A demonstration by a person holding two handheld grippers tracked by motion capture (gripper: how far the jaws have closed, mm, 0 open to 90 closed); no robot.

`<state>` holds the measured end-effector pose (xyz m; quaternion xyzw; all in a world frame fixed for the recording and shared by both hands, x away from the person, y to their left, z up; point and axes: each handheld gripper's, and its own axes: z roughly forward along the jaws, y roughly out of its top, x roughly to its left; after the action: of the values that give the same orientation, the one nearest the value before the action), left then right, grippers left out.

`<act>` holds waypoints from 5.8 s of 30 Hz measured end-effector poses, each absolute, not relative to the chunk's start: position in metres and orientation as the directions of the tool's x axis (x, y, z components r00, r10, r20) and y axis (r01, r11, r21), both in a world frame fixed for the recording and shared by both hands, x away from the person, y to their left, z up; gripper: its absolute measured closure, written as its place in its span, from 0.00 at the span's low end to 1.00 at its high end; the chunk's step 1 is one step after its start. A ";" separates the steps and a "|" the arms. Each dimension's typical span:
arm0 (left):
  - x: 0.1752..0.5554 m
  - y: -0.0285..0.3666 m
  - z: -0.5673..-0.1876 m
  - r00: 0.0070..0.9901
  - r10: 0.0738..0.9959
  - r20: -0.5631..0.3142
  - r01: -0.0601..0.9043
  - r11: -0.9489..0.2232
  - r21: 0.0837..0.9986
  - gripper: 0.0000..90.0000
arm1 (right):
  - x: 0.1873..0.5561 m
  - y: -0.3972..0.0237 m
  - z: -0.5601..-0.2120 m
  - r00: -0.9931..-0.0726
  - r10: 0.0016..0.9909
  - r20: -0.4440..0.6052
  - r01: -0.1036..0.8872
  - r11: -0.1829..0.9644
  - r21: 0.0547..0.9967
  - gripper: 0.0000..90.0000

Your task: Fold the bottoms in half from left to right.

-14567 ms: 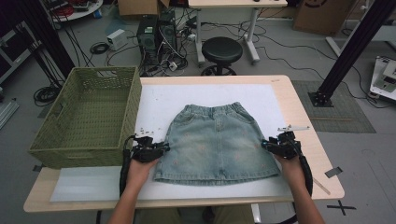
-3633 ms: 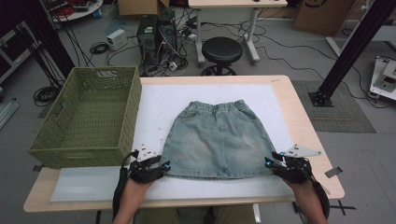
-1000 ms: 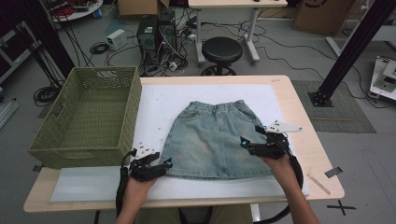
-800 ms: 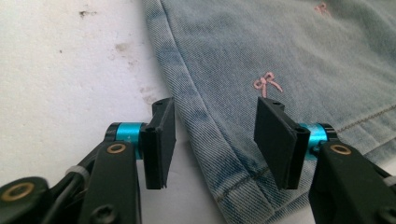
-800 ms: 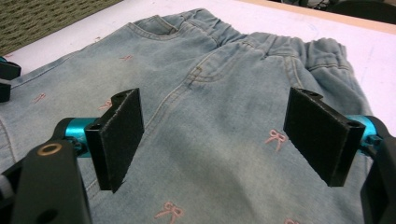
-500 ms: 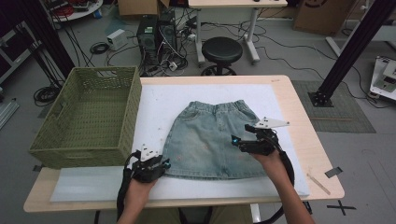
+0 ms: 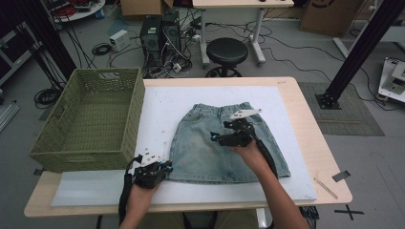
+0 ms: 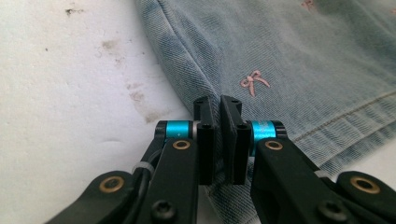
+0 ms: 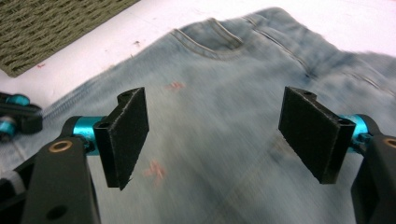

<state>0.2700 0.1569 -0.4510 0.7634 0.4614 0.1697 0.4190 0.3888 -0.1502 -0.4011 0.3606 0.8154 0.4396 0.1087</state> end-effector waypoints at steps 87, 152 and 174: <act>0.294 0.088 -0.407 0.734 0.610 -0.298 0.439 -0.092 0.894 0.95 | 0.439 -0.115 -0.374 -0.646 0.750 0.142 0.550 0.328 0.768 0.94; 0.338 0.091 -0.421 0.632 0.746 -0.210 0.380 -0.062 0.923 0.34 | 0.385 -0.306 -0.401 -0.365 0.923 0.122 0.579 0.122 0.806 0.68; 0.334 0.118 -0.425 0.607 0.768 -0.204 0.380 -0.055 0.923 0.34 | 0.330 -0.292 -0.442 -0.502 0.865 0.000 0.631 0.366 0.684 0.61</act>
<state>0.3338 0.1177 -0.4250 0.7048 0.4071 0.1750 0.5540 0.3300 -0.2923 -0.4422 0.4641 0.8059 0.3187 0.1833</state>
